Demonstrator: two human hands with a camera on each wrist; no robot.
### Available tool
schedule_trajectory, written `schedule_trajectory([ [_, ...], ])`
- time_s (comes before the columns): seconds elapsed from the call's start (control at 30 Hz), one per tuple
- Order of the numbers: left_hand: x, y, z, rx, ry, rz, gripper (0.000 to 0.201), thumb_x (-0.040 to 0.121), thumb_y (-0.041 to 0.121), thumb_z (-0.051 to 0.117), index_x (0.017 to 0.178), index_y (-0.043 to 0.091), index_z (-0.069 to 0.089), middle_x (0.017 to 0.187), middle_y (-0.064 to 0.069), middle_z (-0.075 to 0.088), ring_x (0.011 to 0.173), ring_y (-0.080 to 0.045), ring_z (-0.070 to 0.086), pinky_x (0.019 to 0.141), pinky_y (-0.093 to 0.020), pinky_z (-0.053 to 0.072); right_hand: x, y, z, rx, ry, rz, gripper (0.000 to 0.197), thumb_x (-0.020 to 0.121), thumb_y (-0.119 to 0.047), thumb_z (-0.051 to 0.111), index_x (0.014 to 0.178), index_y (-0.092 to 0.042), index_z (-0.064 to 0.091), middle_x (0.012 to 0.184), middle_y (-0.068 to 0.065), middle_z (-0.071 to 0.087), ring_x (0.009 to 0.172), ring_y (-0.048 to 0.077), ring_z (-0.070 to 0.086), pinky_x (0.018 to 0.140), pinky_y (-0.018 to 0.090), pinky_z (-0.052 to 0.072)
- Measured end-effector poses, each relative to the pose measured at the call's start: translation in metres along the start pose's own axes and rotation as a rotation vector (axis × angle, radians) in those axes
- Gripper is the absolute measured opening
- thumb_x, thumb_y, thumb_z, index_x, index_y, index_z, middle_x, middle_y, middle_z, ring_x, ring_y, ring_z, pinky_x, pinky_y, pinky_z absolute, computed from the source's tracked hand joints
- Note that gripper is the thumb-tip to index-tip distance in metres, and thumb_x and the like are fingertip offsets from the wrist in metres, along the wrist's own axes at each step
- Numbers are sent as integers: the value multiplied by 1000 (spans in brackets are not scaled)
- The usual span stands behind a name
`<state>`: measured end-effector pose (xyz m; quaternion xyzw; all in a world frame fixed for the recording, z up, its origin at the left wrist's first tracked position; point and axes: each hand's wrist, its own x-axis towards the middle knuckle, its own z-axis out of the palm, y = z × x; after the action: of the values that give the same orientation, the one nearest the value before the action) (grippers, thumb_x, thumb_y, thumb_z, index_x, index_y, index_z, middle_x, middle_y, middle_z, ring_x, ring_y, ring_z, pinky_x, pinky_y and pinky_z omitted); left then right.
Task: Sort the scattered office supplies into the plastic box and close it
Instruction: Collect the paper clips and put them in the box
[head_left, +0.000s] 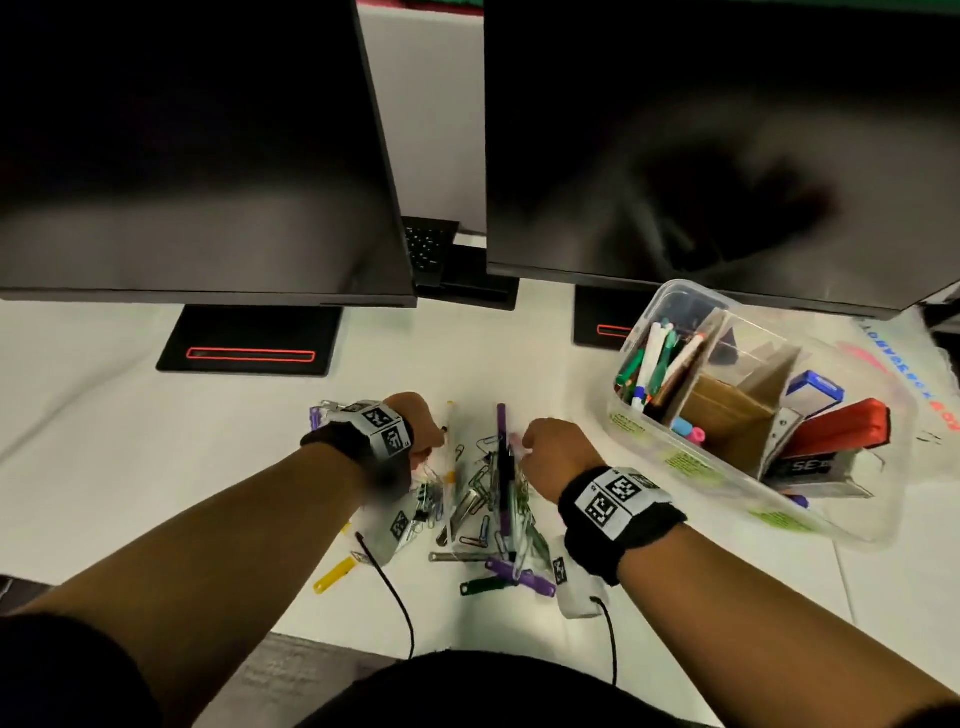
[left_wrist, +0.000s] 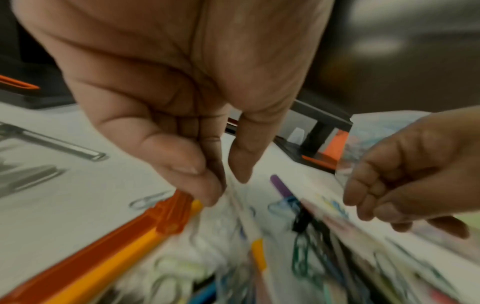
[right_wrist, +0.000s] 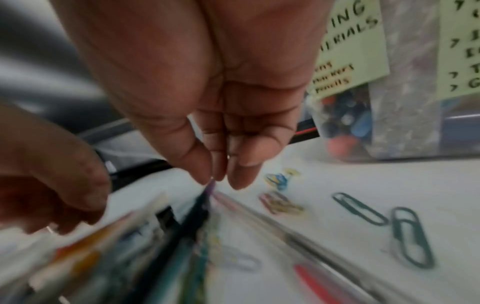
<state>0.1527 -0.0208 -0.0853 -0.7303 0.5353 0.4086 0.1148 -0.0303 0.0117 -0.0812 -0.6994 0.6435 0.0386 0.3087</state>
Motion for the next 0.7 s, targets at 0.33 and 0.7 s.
schedule_trajectory([
  [0.33, 5, 6, 33, 200, 125, 134, 37, 85, 32, 60, 104, 0, 63, 112, -17, 66, 105, -31, 62, 78, -30, 47, 12, 10, 15, -63, -18, 100, 29, 90, -19, 49, 114, -4, 51, 118, 15, 59, 108, 30, 56, 83, 30, 45],
  [0.7, 9, -5, 22, -19, 182, 94, 20, 81, 23, 54, 96, 10, 58, 102, -10, 64, 85, -27, 58, 68, -27, 42, 16, 2, 37, 64, 2, 90, 29, 87, -27, 52, 105, -4, 54, 108, 16, 61, 98, 30, 58, 73, 28, 45],
])
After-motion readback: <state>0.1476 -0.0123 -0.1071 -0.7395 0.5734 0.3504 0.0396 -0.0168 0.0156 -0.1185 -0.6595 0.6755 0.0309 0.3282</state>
